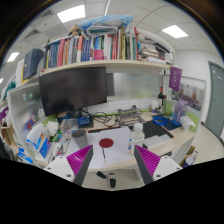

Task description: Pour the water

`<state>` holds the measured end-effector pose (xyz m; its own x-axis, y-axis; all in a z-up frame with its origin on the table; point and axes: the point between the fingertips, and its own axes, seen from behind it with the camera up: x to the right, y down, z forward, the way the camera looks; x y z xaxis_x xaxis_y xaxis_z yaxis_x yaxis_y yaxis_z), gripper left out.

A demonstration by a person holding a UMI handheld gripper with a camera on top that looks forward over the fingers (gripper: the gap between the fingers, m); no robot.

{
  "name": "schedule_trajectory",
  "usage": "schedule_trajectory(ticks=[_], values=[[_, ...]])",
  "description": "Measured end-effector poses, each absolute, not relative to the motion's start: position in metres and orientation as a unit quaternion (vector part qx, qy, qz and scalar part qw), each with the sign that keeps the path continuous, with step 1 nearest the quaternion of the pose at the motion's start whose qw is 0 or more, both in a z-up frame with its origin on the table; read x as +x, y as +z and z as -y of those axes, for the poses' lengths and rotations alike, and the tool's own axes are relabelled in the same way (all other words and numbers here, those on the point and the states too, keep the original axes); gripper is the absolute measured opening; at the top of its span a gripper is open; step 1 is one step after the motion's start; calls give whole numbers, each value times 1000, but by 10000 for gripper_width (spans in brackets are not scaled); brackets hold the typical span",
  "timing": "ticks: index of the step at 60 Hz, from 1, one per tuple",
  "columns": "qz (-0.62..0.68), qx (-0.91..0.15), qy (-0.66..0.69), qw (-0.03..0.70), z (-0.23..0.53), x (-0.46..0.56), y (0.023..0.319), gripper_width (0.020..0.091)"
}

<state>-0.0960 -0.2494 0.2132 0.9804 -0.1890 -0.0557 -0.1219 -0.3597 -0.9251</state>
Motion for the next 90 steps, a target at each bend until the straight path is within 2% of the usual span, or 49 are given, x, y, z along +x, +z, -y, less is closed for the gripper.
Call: schedule_trajectory(ticks=[10,30,42,52,57,59,72,83,90], values=[[-100,-821,-27,561,232,-65,187,854],[-58,-804,-63,588,145,19,107,858],[-29,-802,-53,595,98,37,76,853],[-3,-783,-59,619,74,42,76,691],[11,-784,-43,619,67,36,72,555],[12,-782,-43,622,66,38,75,555],[17,-783,-44,620,61,36,74,426],[30,-794,-68,603,56,35,76,406],[53,-793,-97,598,49,24,97,407]])
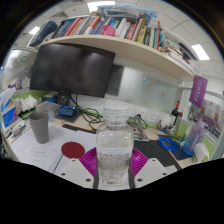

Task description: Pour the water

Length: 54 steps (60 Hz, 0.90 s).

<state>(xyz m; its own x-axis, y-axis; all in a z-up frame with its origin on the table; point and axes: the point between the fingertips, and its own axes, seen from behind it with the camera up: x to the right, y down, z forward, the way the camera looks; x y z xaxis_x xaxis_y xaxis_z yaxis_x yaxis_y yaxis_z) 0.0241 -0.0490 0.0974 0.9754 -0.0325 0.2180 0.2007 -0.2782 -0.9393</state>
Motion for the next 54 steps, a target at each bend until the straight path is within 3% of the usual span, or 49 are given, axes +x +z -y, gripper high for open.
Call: schedule_trajectory(ticks=[12,20,33,54], values=[[189,-773,-190,574,24,-25,148,407],[331,-736,-274,523,0,-64,164,406],[512,-640,-397,414,-36,-99,167,407],[678,-450,-502,292,-68,-143,152,405]])
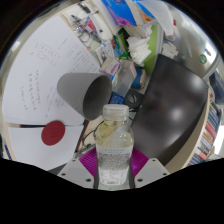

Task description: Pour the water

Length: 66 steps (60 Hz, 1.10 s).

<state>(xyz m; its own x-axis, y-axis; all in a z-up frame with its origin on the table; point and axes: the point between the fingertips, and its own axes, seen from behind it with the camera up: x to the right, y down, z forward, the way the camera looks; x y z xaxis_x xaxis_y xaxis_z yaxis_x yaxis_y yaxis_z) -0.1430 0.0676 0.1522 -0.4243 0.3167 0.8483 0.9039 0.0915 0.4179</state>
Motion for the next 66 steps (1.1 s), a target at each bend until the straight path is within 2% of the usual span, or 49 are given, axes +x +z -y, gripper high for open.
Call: schedule_trajectory(ticks=[9,19,28,39,44,56,66], values=[[703,-386,-547,238,-76,-147,158,409],[693,-416,-534,247,-72,-150,159,407],[625,-536,-451,345,-56,-155,175,411],[434,-682,-298,508,-36,-150,222,411],[347,-724,-217,555,-32,-143,231,411],[152,-779,-43,607,-36,-115,207,409],[85,-782,23,617,-44,-110,162,410]])
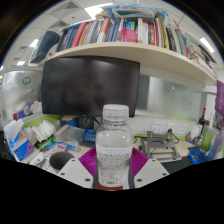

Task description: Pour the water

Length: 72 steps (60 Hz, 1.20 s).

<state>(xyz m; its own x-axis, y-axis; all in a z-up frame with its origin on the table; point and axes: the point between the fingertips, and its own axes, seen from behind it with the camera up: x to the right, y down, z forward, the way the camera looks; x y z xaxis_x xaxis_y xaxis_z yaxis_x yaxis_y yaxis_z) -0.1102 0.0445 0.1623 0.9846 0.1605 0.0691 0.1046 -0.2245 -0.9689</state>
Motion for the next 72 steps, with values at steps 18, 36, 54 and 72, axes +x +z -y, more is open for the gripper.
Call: schedule_trajectory(ticks=[18,36,54,72], values=[[55,-796,53,601,-55,-105,89,410],[65,-788,21,611,-54,-104,75,436],[53,-819,6,571,-37,-97,58,871],[21,-840,-16,542,60,-107,102,864]])
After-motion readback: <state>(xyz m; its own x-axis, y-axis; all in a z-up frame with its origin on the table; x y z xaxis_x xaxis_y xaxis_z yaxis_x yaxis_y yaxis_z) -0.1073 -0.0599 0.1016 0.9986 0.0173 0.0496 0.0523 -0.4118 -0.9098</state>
